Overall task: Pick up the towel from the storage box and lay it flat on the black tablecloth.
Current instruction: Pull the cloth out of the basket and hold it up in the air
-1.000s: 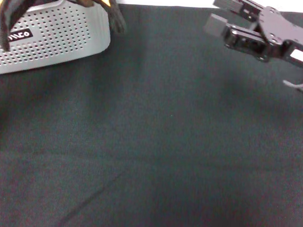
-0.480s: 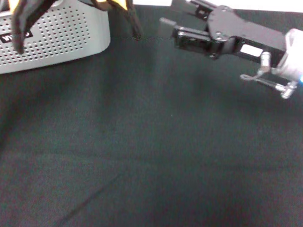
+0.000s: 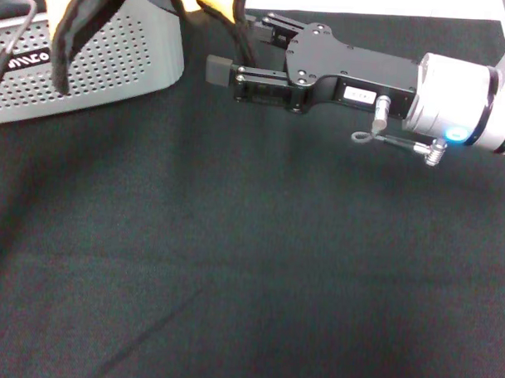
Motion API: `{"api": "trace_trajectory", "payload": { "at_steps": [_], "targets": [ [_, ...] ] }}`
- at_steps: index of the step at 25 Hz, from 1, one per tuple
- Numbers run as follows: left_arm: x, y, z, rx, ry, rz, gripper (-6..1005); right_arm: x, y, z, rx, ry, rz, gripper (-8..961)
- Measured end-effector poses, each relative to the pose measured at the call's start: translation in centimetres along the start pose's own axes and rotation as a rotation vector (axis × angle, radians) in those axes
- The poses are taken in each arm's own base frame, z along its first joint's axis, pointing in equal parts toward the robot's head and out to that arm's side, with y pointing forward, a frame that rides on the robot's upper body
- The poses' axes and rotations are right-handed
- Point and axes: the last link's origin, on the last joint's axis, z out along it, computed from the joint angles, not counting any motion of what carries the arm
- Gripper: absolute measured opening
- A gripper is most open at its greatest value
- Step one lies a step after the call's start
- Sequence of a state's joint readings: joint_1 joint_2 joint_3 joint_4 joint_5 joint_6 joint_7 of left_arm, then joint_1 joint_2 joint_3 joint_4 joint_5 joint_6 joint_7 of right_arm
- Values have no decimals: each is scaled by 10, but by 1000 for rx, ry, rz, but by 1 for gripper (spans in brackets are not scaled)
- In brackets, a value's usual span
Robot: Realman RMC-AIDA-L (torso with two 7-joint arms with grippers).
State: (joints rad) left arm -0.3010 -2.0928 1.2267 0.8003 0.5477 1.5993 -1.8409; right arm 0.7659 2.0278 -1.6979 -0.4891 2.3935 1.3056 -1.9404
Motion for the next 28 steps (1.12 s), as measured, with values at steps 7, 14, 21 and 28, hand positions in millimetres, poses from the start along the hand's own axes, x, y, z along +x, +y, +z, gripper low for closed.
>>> {"api": "trace_trajectory", "payload": {
  "at_steps": [7,14,21,28],
  "targets": [
    [3,1,-4,7,12,6,19,0,5,-4,-2,-20,-4,831],
    [4,1,-4,7,16,9,22,1,6,-8,6,-29,-4,504],
    [3,2,-4,-6,13,6,26,1,6,-8,10,-27,-3,278],
    [3,3,-7,-7,22,0,31,1,5,-8,11,-26,-6,196]
  ]
}}
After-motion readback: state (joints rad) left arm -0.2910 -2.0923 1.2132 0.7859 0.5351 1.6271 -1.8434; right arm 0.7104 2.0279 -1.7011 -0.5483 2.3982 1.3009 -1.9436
